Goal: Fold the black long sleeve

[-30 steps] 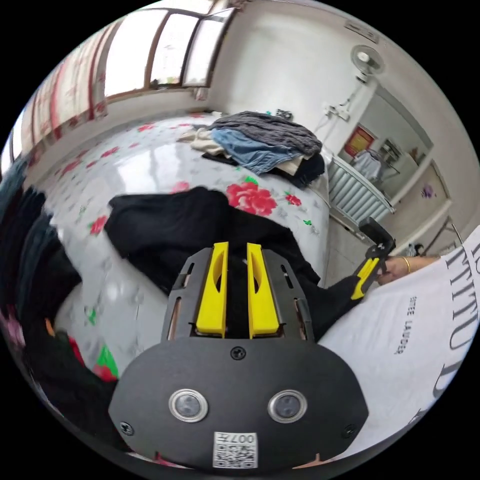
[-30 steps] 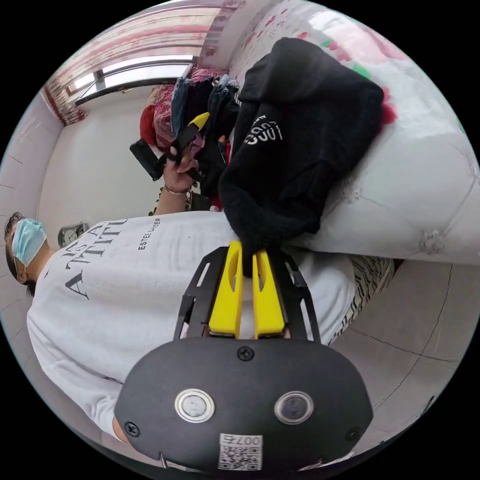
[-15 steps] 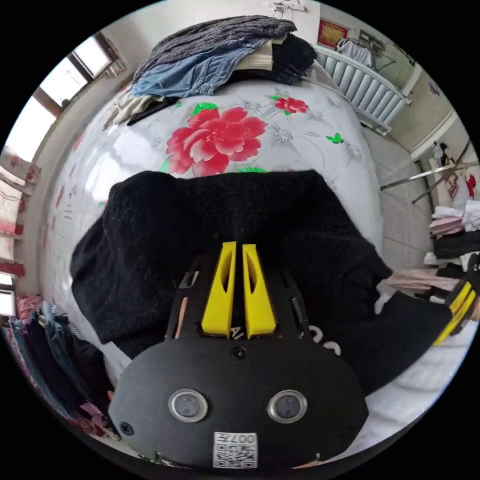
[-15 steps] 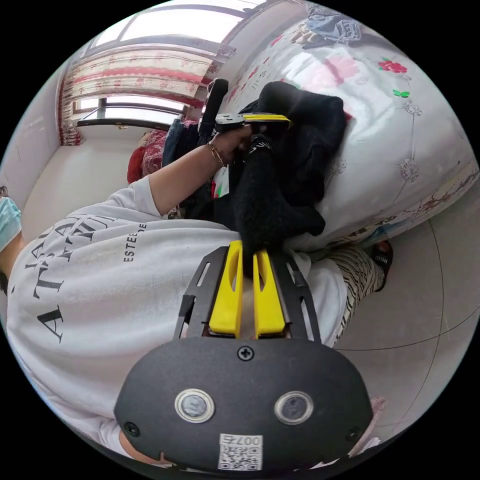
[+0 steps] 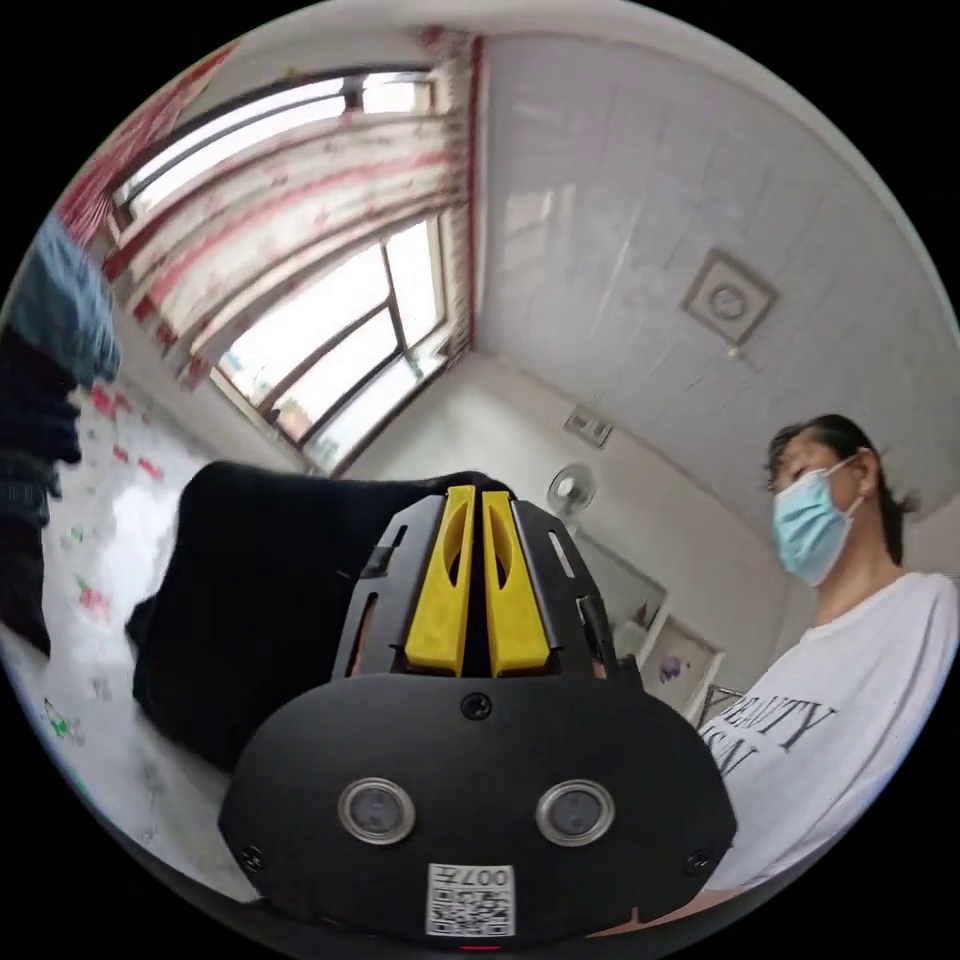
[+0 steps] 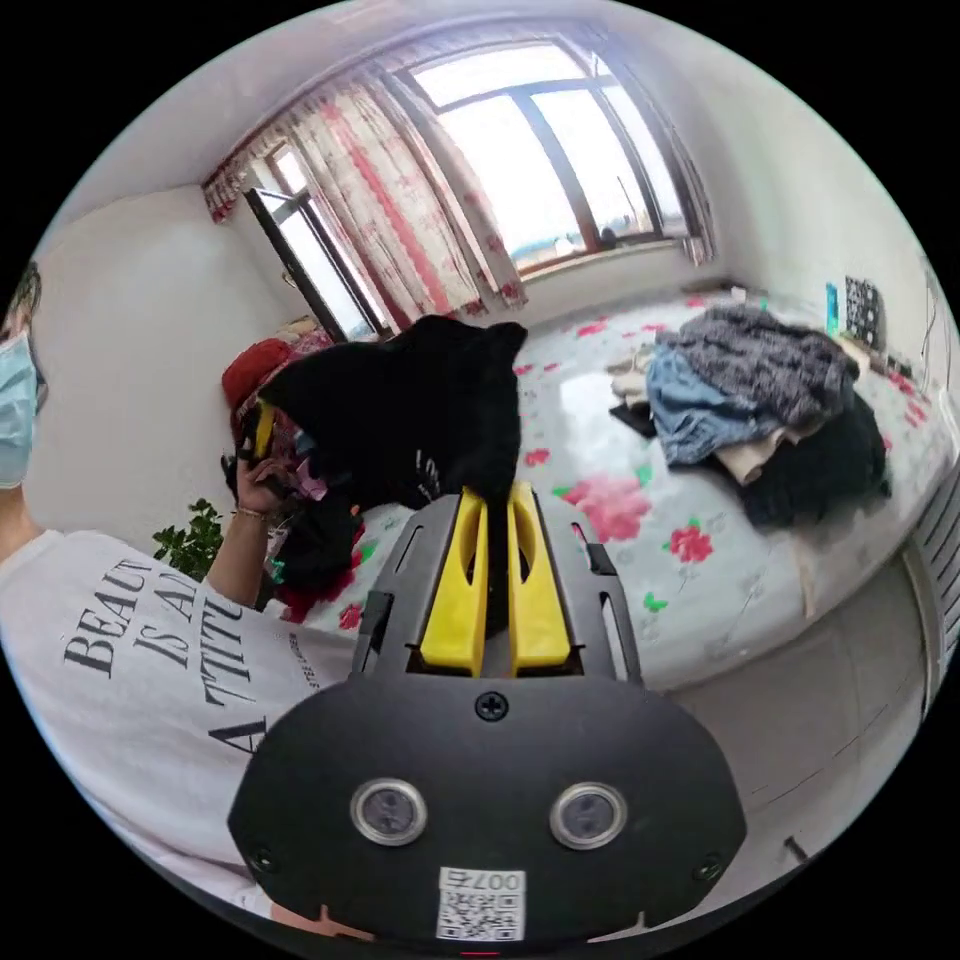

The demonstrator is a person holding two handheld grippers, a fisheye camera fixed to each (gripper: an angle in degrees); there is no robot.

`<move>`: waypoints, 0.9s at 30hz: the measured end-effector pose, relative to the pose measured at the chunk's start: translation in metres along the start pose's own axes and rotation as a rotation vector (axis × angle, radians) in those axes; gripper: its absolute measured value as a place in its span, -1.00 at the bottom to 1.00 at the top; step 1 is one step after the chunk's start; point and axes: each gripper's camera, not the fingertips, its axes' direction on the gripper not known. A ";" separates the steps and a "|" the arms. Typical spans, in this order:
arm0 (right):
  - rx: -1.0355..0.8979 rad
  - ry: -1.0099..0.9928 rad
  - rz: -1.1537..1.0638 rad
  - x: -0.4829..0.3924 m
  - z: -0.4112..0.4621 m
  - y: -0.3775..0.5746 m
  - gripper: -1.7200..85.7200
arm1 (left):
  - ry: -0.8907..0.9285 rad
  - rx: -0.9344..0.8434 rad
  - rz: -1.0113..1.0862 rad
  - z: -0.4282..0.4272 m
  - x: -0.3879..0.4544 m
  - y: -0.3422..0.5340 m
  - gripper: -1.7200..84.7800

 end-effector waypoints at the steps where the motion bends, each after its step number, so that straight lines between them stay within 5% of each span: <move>1: 0.081 0.015 -0.057 -0.015 -0.020 -0.012 -0.89 | 0.019 0.048 0.028 -0.011 0.012 -0.004 -0.98; 7: 0.431 0.038 -0.329 -0.087 -0.103 -0.052 -0.84 | 0.117 0.339 0.372 -0.083 0.141 -0.028 -0.98; 13: 0.603 0.005 -0.533 -0.129 -0.100 -0.110 -0.82 | -0.143 0.397 0.633 -0.078 0.227 -0.036 -0.98; 19: 0.325 0.043 -0.565 -0.128 0.055 -0.250 -0.80 | -0.657 0.285 0.424 -0.019 0.127 -0.089 -0.94; 22: 0.034 0.058 -0.360 -0.074 0.190 -0.298 -0.79 | -0.864 0.085 0.094 0.007 0.008 -0.110 -0.82; 24: -0.131 -0.065 -0.230 -0.022 0.255 -0.287 -0.78 | -0.857 0.097 -0.099 -0.008 -0.049 -0.087 -0.76; 27: -0.245 -0.119 -0.092 0.057 0.323 -0.210 -0.78 | -1.046 0.018 -0.086 -0.023 -0.065 -0.035 -0.76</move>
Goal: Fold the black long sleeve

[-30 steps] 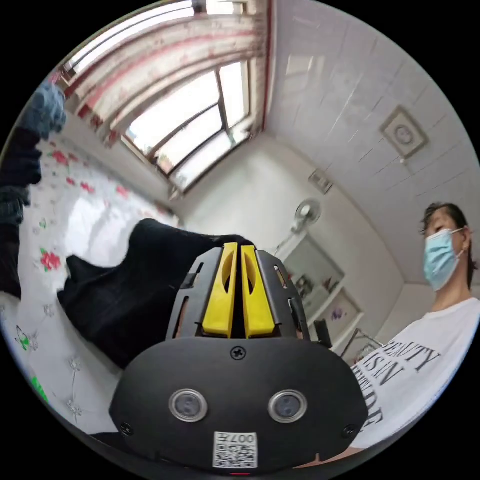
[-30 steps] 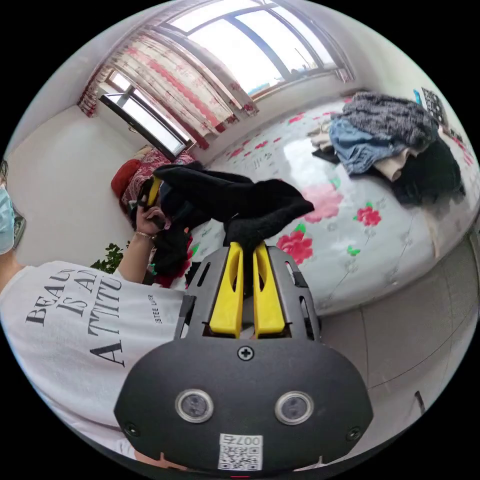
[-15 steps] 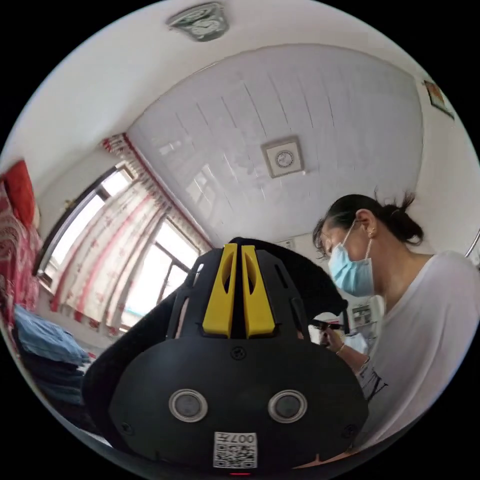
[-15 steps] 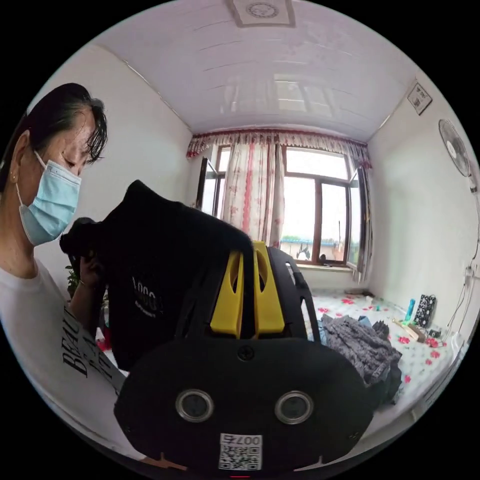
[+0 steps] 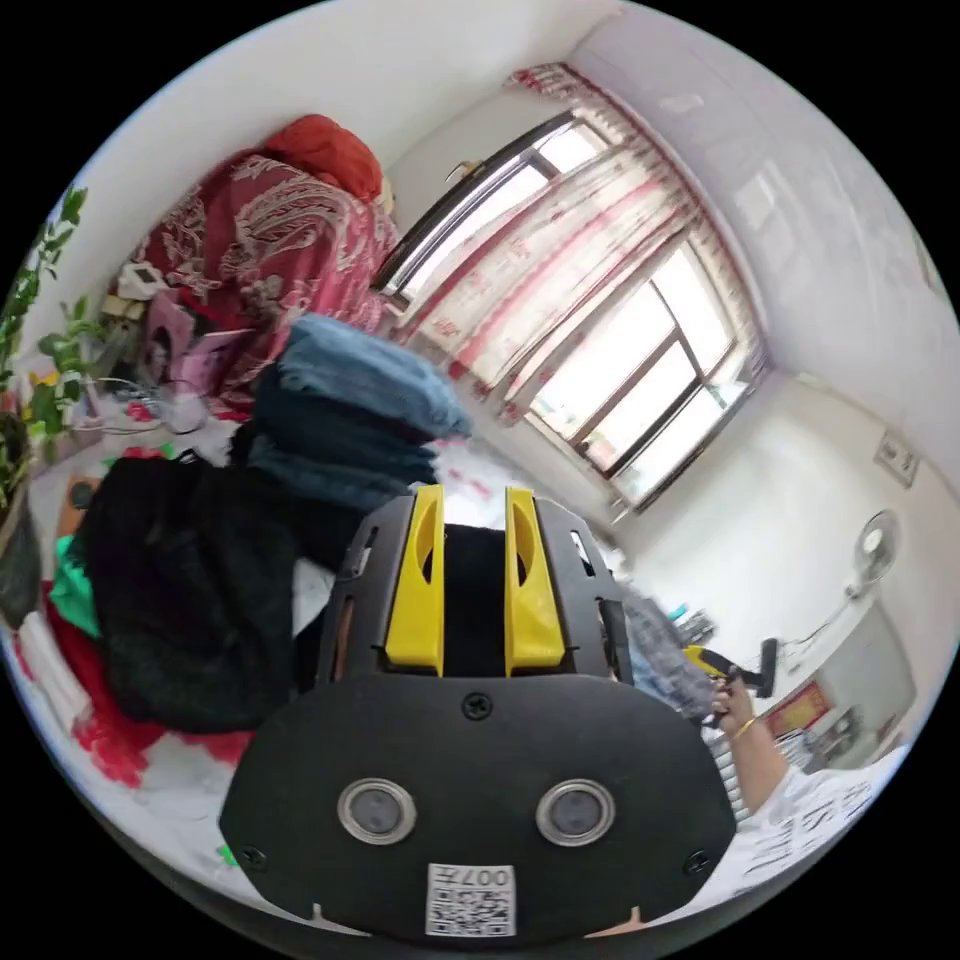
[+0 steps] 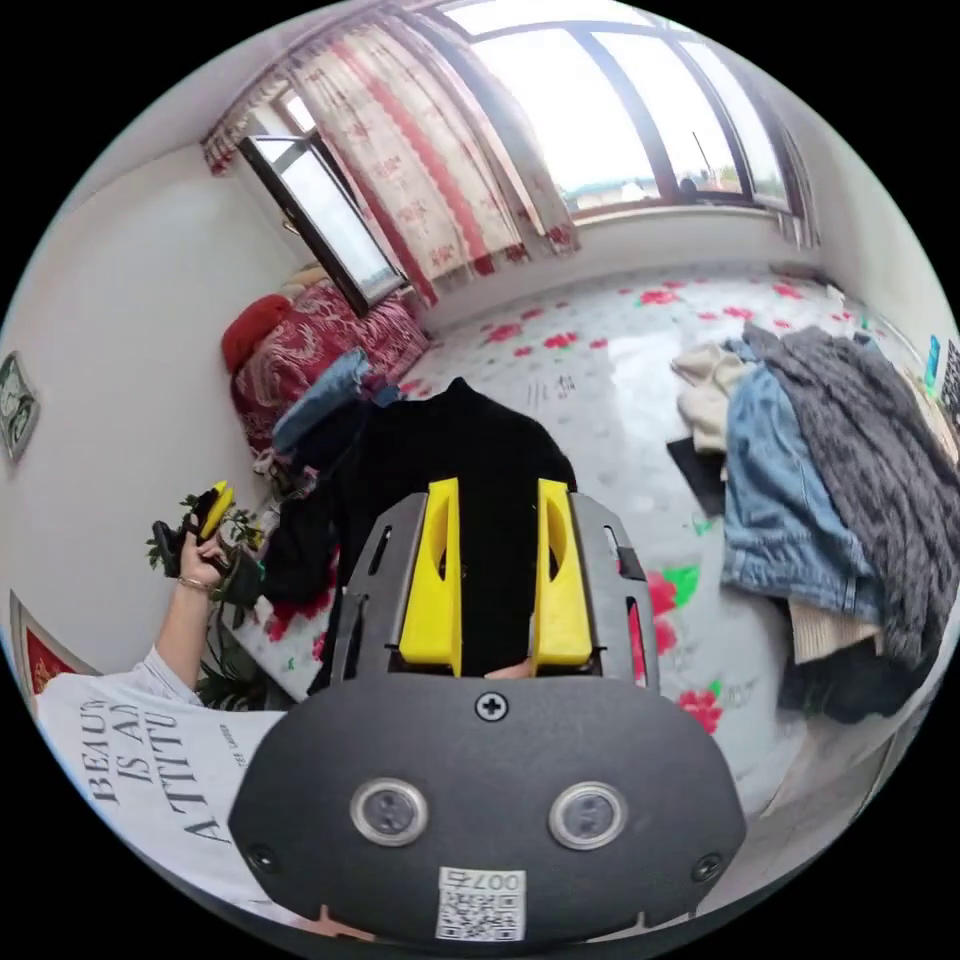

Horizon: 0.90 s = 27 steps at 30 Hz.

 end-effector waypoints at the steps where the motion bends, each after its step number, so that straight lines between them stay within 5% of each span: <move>1: -0.073 0.064 0.050 0.029 0.030 0.038 -0.77 | -0.046 -0.029 0.019 0.002 -0.004 0.013 -0.76; 8: -0.491 0.305 0.246 0.136 0.117 0.212 -0.78 | -0.285 -0.585 -0.025 0.044 -0.035 0.179 -0.74; 14: -0.664 0.433 0.088 0.160 0.151 0.180 -0.92 | -0.401 -0.904 0.202 0.136 -0.001 0.231 -0.75; 18: -0.456 0.683 0.073 0.186 0.096 0.129 -0.95 | -0.404 -1.057 0.395 0.173 0.021 0.211 -0.86; 23: -0.076 0.815 0.292 0.222 -0.023 0.095 -0.93 | -0.407 -0.789 0.316 0.115 0.032 0.122 -0.95; 27: -0.082 0.653 0.198 0.205 -0.026 0.114 -0.88 | -0.491 -0.489 0.103 0.027 0.010 0.050 -0.96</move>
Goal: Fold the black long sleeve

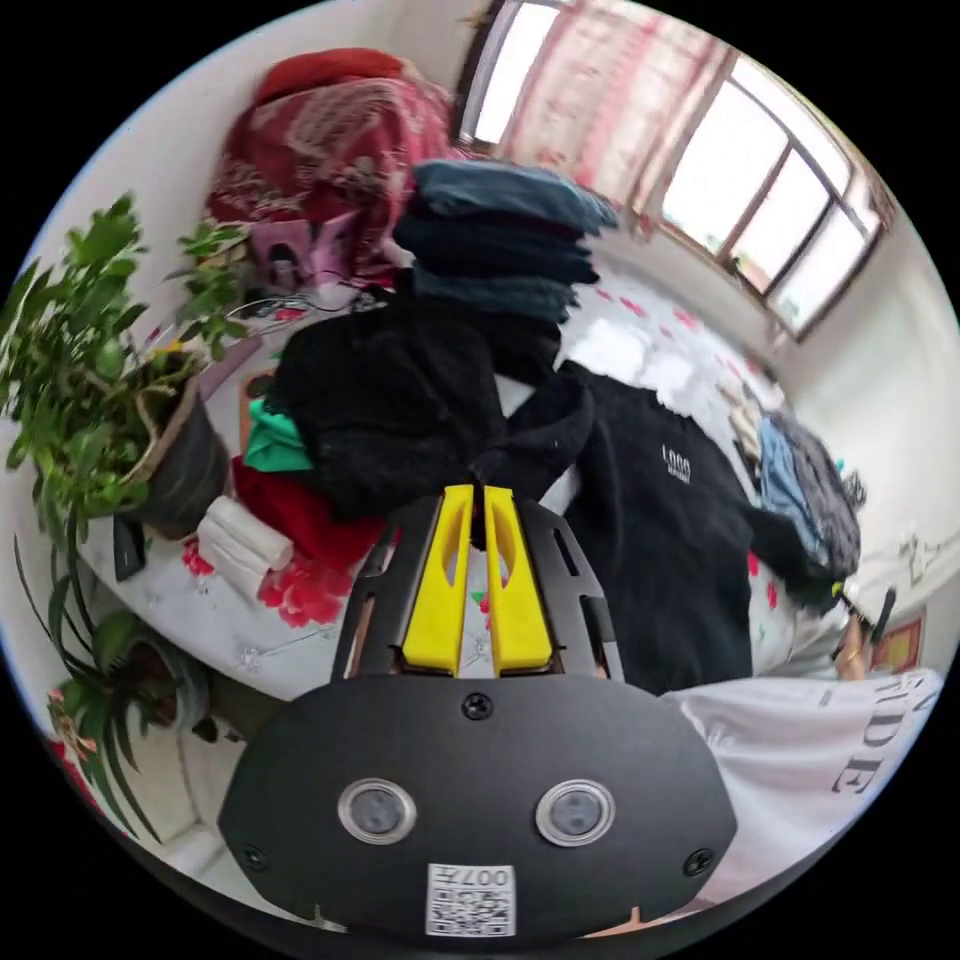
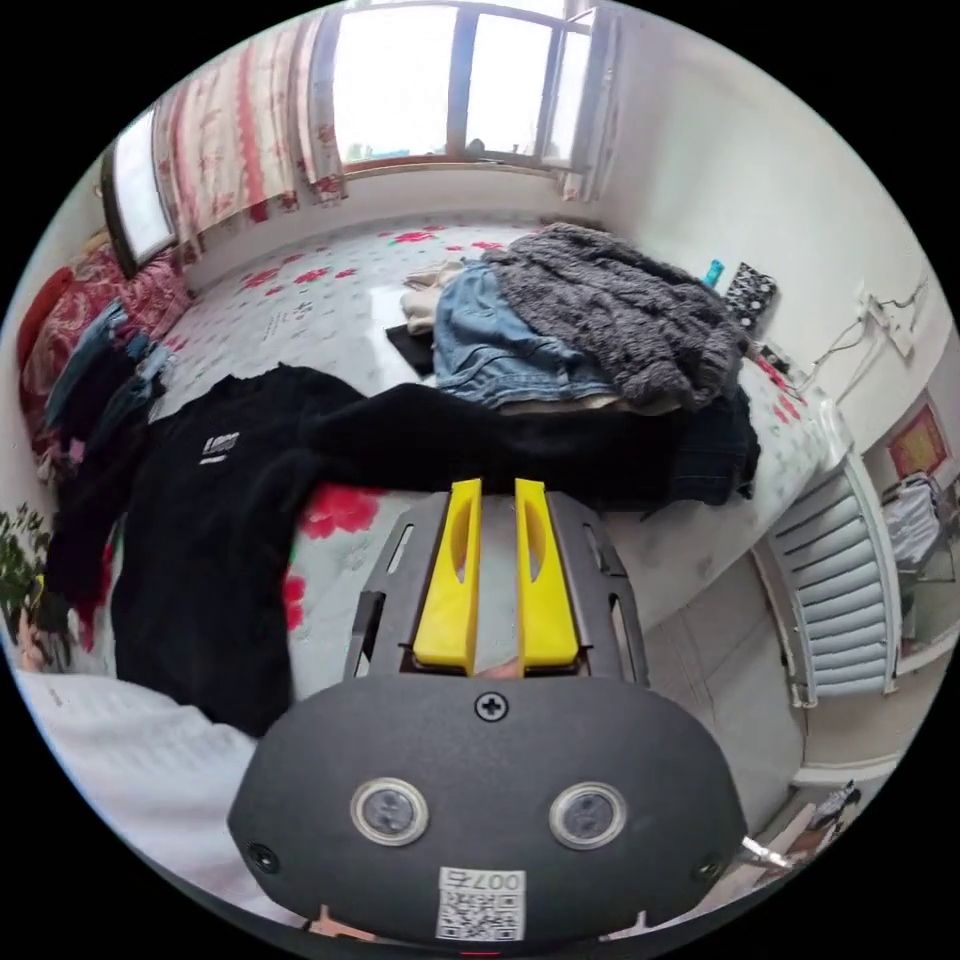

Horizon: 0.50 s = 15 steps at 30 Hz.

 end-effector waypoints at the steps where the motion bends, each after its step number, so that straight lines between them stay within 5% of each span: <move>1: -0.026 -0.122 -0.038 -0.008 0.005 0.014 -0.87 | -0.002 0.017 -0.024 -0.006 -0.008 0.000 -0.96; 5: -0.237 -0.508 -0.106 -0.036 0.036 0.075 -0.82 | -0.100 0.012 -0.100 -0.015 -0.028 0.021 -0.87; 15: -0.447 -0.669 -0.146 -0.038 0.063 0.151 -0.79 | 0.193 -0.422 0.223 0.095 0.063 0.099 -0.75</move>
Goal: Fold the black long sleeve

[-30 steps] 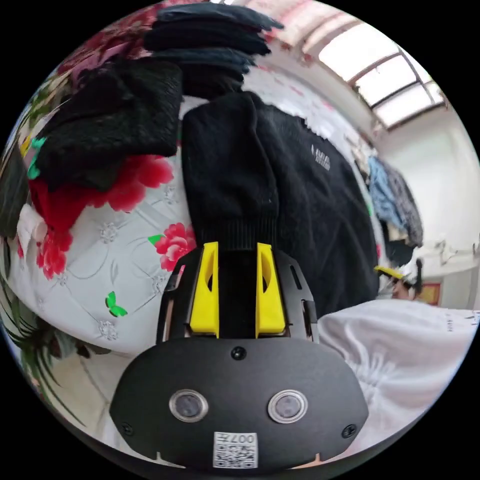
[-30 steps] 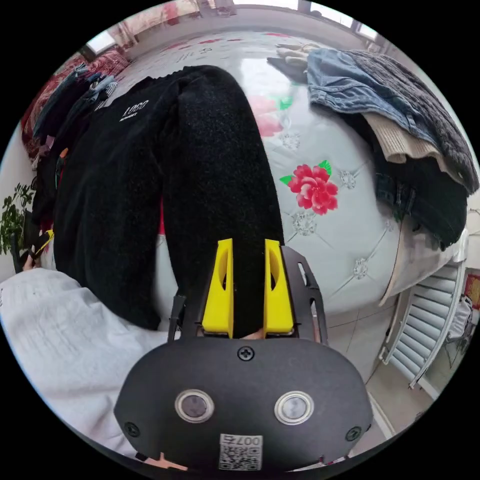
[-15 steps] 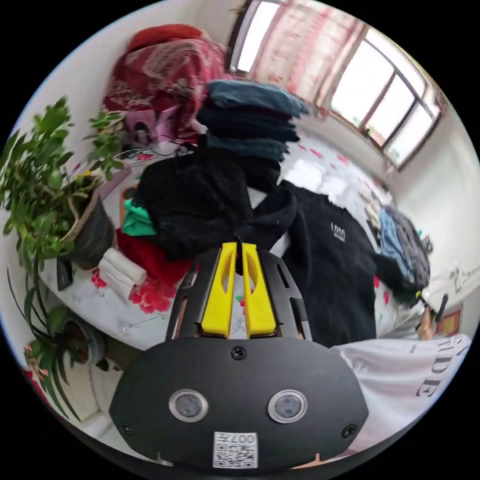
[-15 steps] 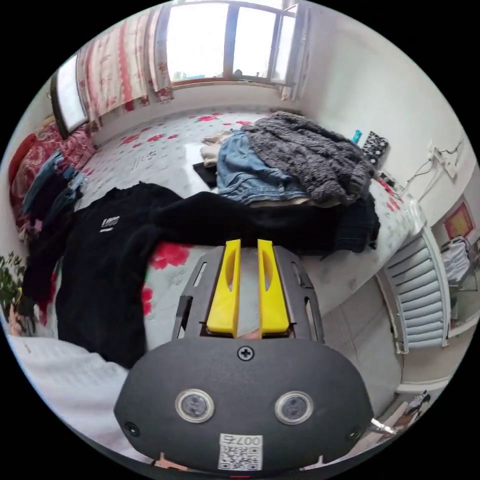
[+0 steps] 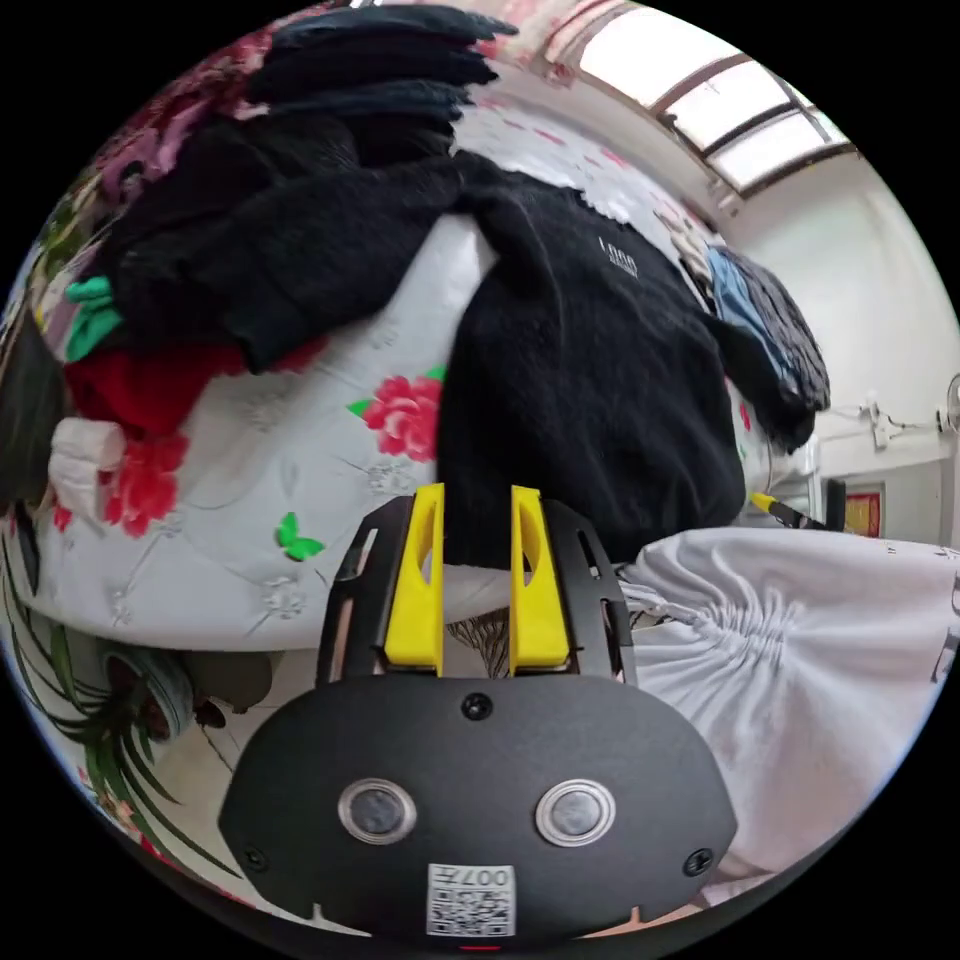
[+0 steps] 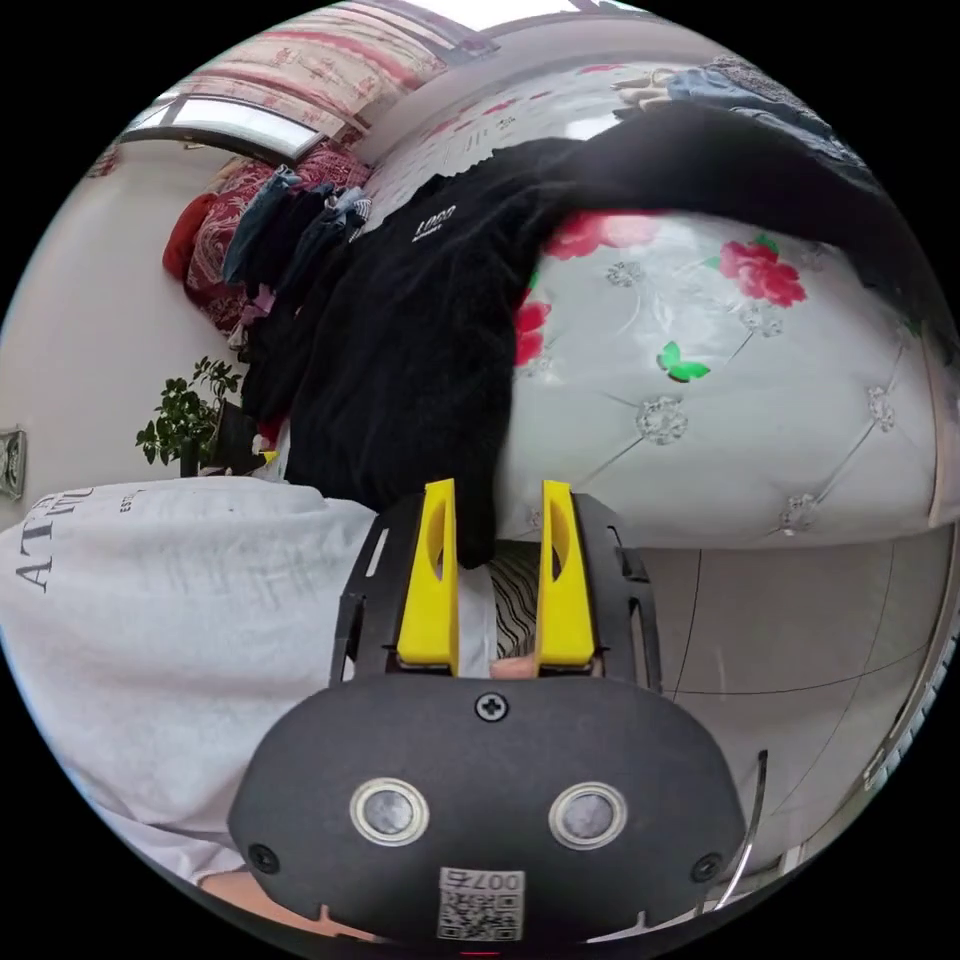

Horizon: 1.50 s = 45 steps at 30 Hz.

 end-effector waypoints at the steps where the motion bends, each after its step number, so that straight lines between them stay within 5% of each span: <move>1: -0.045 -0.012 0.009 0.004 0.015 -0.002 -0.80 | 0.008 -0.029 0.014 0.008 0.003 -0.003 -0.75; 5: -0.098 -0.063 -0.026 -0.002 0.039 -0.006 -0.87 | -0.193 -0.133 0.141 0.032 0.029 -0.018 -0.88; 9: -0.164 -0.104 -0.087 -0.012 0.027 -0.006 -0.93 | -0.148 -0.163 0.140 0.016 0.028 -0.023 -0.96; 15: -0.083 0.251 -0.356 -0.071 -0.057 0.042 -0.96 | -0.071 -0.081 0.087 -0.045 0.018 0.036 -0.97; 20: -0.335 0.354 -0.200 -0.043 0.015 0.057 -0.96 | -0.005 -0.168 -0.055 0.020 0.013 0.073 -0.95; 25: -0.019 0.557 -0.292 -0.090 -0.007 0.062 -0.96 | -0.253 0.049 -0.058 -0.013 0.024 0.081 -0.95; 29: -0.110 0.475 -0.378 -0.114 0.043 0.024 -0.96 | -0.460 0.235 -0.056 -0.046 0.002 0.062 -0.81; 34: -0.347 0.488 -0.466 -0.138 0.139 0.003 -0.96 | -0.438 0.200 -0.124 -0.027 -0.051 0.011 -0.71; 39: -0.244 0.654 -0.492 -0.158 0.151 0.024 -0.96 | -0.378 0.146 -0.336 -0.001 -0.118 -0.023 -0.77; 45: -0.216 0.654 -0.434 -0.157 0.137 0.027 -0.96 | -0.182 0.302 -0.219 -0.035 -0.115 -0.025 -0.95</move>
